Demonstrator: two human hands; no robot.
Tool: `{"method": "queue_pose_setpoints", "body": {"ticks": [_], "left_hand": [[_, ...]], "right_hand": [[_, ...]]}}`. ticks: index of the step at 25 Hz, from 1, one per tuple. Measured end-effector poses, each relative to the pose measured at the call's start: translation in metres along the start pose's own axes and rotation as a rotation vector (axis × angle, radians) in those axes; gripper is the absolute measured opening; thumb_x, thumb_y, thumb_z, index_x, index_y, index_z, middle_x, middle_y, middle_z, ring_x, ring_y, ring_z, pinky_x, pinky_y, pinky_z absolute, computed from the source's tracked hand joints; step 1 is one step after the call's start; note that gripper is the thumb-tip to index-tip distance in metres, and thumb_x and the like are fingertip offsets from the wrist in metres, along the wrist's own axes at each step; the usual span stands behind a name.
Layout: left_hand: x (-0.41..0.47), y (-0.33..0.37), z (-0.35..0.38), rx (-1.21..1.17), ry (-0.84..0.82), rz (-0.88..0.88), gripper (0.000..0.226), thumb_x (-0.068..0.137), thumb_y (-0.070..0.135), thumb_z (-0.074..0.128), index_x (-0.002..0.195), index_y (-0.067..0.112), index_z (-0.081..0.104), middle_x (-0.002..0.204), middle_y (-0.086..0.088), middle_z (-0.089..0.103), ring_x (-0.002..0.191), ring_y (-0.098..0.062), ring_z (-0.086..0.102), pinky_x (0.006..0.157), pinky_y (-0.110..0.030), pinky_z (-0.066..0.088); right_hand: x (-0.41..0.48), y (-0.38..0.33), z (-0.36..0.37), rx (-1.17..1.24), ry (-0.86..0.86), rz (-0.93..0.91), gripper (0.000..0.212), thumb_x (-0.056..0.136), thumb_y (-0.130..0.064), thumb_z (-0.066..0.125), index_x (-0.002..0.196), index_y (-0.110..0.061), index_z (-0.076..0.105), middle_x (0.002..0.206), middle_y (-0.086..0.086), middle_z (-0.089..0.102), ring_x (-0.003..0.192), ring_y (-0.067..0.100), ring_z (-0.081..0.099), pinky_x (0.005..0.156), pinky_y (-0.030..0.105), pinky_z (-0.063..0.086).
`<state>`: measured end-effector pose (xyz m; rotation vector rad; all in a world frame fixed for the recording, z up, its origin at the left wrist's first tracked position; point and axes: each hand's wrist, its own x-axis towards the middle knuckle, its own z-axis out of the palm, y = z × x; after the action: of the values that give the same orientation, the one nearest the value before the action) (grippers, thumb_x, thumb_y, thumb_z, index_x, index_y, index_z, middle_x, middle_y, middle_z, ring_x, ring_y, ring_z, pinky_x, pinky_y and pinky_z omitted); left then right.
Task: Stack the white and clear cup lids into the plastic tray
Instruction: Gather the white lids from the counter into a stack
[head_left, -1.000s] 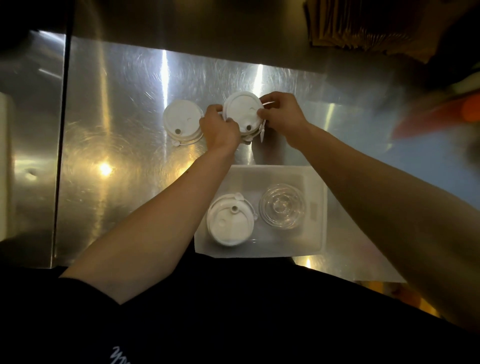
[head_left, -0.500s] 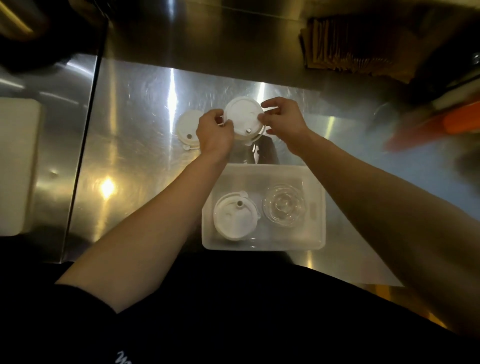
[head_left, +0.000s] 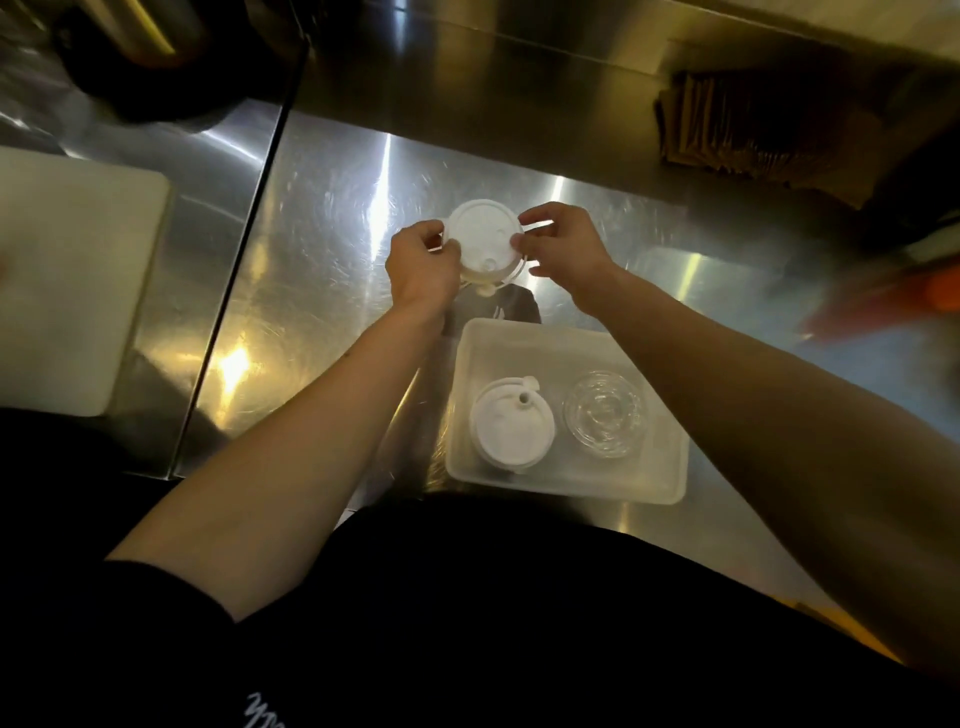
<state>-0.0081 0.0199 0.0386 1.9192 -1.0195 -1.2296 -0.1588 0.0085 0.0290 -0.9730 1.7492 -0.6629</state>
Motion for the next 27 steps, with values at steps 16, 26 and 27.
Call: {"method": "queue_pose_setpoints", "body": {"ticks": [16, 26, 27], "left_hand": [[0.076, -0.008, -0.026, 0.042, -0.093, -0.013, 0.031, 0.091, 0.010, 0.061, 0.121, 0.010, 0.066, 0.123, -0.005, 0.068, 0.114, -0.021, 0.063, 0.103, -0.035, 0.051], [0.088, -0.024, -0.022, 0.094, -0.119, -0.048, 0.034, 0.090, 0.009, 0.059, 0.124, 0.009, 0.064, 0.126, -0.006, 0.066, 0.115, -0.017, 0.062, 0.103, -0.027, 0.047], [0.088, -0.025, -0.021, 0.104, -0.124, -0.045, 0.035, 0.090, 0.008, 0.059, 0.124, 0.008, 0.063, 0.127, -0.006, 0.066, 0.116, -0.018, 0.061, 0.104, -0.028, 0.047]], "right_hand": [[0.027, -0.014, 0.044, -0.015, 0.037, 0.090, 0.040, 0.084, -0.021, 0.075, 0.119, -0.012, 0.057, 0.120, 0.013, 0.065, 0.108, 0.030, 0.066, 0.096, 0.044, 0.057], [0.040, 0.004, 0.062, -0.059, 0.063, 0.187, 0.038, 0.081, -0.021, 0.075, 0.114, -0.012, 0.061, 0.116, 0.013, 0.065, 0.103, 0.029, 0.068, 0.085, 0.044, 0.061], [0.041, 0.006, 0.063, -0.050, 0.063, 0.195, 0.038, 0.080, -0.021, 0.075, 0.114, -0.012, 0.061, 0.116, 0.014, 0.065, 0.103, 0.030, 0.068, 0.085, 0.045, 0.061]]}}
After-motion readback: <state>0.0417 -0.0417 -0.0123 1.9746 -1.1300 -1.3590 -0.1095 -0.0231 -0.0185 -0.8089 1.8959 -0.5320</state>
